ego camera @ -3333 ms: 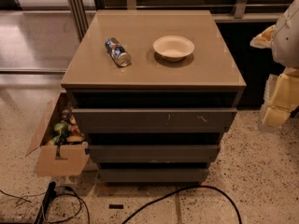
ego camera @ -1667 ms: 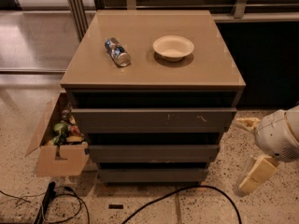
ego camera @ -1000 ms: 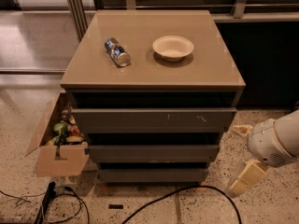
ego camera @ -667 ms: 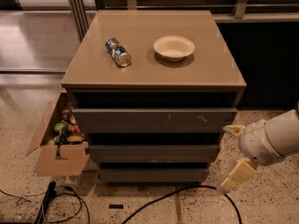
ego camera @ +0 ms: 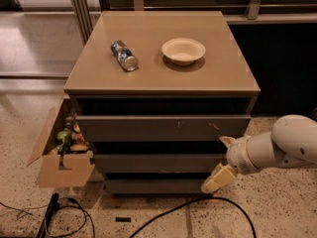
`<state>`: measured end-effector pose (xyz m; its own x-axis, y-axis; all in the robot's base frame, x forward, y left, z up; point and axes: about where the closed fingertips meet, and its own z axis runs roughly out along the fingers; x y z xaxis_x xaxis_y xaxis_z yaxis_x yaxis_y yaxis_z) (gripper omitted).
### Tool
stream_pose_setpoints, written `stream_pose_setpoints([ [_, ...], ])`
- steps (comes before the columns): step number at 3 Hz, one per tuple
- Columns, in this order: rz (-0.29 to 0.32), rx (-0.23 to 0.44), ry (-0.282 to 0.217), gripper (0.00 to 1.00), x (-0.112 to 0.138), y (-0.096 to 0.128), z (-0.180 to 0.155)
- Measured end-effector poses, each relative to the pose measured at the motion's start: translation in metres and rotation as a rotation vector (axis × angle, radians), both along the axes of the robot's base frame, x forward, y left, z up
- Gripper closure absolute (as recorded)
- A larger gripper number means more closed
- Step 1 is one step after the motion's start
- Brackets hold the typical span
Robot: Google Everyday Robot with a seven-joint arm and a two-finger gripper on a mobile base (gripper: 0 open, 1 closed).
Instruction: Open middle drawer
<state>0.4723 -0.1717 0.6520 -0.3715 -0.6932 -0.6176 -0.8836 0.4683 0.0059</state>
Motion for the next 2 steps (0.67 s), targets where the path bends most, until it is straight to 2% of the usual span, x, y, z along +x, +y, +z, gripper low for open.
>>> stream_pose_setpoints([
  [1, -0.046, 0.002, -0.023, 0.00, 0.0258, 0.0024, -0.0356],
  [2, -0.048, 0.001, -0.025, 0.00, 0.0264, 0.0023, -0.0354],
])
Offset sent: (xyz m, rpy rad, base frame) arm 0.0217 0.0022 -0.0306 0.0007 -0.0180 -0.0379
